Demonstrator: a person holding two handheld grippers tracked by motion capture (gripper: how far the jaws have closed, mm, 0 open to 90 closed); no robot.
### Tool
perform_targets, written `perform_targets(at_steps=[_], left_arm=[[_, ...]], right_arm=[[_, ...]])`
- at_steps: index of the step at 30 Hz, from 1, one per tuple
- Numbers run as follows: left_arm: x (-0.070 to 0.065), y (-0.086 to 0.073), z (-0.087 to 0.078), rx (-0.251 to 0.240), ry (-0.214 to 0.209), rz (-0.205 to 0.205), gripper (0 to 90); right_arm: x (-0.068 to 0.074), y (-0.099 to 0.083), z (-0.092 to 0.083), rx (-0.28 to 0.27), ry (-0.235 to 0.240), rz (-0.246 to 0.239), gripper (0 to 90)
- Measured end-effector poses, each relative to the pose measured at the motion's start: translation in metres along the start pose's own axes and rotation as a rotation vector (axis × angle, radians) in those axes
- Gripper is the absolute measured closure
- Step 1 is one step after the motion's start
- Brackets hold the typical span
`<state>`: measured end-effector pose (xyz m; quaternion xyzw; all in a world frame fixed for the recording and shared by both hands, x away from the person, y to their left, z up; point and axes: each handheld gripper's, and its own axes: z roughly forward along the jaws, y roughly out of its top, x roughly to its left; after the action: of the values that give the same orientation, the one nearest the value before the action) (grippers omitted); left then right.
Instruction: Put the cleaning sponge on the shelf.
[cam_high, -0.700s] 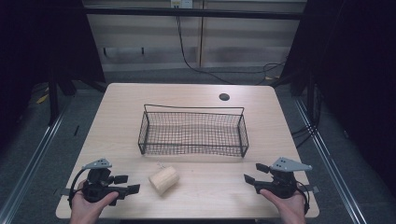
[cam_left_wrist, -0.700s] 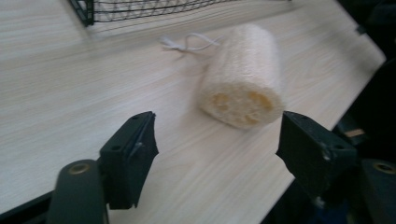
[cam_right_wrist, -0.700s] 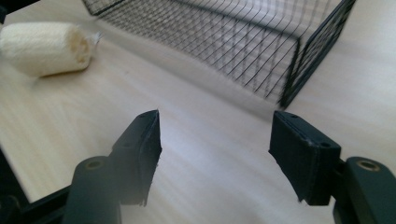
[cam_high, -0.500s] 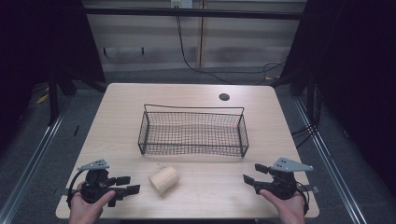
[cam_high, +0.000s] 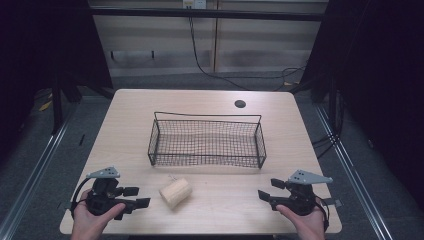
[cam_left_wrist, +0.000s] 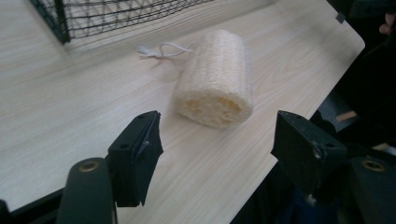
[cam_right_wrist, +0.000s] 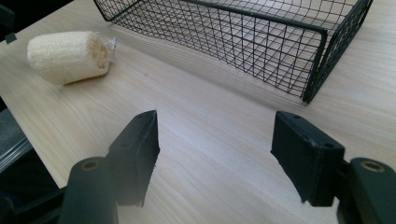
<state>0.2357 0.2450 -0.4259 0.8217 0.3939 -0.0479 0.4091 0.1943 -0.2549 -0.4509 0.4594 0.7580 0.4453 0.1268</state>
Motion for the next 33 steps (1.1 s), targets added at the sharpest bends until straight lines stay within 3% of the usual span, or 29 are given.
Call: perform_targets(at_steps=[3, 11, 16, 30, 33], left_arm=[[-0.008, 0.009, 0.005, 0.042, -0.032, 0.028, 31.3], [-0.020, 0.026, 0.016, 0.117, -0.031, 0.063, 29.2], [-0.027, 0.033, 0.020, 0.120, -0.033, 0.089, 32.9], [-0.033, 0.067, 0.027, 0.177, 0.050, 0.087, 32.0], [-0.033, 0.075, 0.032, 0.237, 0.060, 0.111, 29.7]], right_arm=[[-0.002, -0.001, 0.001, 0.003, -0.007, 0.003, 29.4], [-0.002, -0.001, 0.003, 0.014, -0.003, 0.006, 29.1], [-0.002, -0.001, 0.003, 0.019, 0.002, 0.009, 28.0], [-0.002, -0.001, 0.005, 0.027, 0.005, 0.017, 26.3], [-0.001, -0.001, 0.006, 0.034, 0.013, 0.011, 25.7]])
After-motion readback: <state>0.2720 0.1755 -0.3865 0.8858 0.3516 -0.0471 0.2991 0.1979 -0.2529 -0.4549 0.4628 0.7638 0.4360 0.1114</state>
